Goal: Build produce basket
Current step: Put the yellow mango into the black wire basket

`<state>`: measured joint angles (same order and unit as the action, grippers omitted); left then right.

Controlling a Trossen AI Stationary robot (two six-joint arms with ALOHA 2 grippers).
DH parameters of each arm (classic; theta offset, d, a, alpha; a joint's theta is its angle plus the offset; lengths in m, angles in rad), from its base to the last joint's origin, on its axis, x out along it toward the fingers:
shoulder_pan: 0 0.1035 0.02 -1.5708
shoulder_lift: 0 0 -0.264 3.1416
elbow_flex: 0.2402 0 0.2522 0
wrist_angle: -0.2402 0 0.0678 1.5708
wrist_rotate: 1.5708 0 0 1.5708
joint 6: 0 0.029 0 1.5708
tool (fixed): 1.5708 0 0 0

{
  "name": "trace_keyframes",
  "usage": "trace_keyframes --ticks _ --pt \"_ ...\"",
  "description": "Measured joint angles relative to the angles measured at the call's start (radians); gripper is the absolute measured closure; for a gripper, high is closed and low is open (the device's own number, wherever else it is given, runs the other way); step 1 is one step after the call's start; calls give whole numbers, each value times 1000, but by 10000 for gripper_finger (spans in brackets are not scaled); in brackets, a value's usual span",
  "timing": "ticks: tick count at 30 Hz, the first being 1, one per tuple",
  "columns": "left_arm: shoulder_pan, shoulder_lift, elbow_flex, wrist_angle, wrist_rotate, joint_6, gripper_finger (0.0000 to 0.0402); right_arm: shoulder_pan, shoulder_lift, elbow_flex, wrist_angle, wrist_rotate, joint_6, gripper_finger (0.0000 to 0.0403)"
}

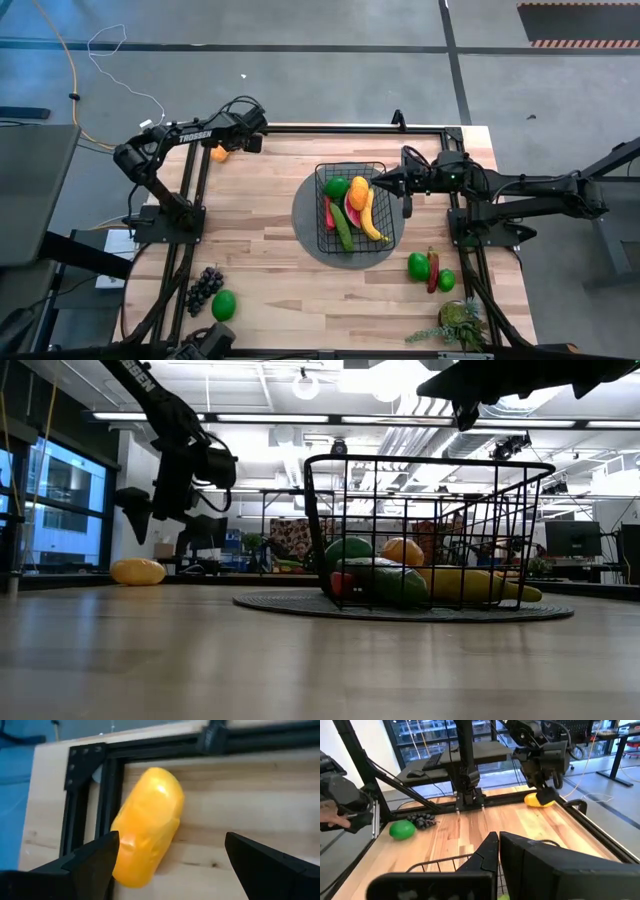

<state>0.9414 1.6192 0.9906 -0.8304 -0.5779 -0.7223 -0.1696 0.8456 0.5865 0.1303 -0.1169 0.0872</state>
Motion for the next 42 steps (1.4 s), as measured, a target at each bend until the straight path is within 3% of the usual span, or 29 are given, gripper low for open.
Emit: trace_keyframes --ticks 8,13,16,19,23,25,33,42 --pt "-60 -3 -3 0 -57 -239 53 0 0 0 -111 0 -4 402" --pt "-151 -3 -4 -29 -184 -342 89 0 0 0 -134 0 -62 402" --pt "-187 -3 -4 -86 -256 -429 145 0 0 0 -134 0 -66 402" --pt "-194 -3 -21 -118 -301 -518 227 0 0 0 -134 -1 -66 402" --pt "-178 -18 -104 -108 -288 -615 359 0 0 0 -134 -1 -61 402" --pt "-174 -29 -156 -59 -277 -645 388 0 0 0 -134 -1 -61 402" --pt "-128 -63 -206 175 -316 -567 398 -1 0 0 -134 -5 -25 402" --pt "-4 -63 -207 201 -380 -523 401 0 0 0 -130 -4 116 402"
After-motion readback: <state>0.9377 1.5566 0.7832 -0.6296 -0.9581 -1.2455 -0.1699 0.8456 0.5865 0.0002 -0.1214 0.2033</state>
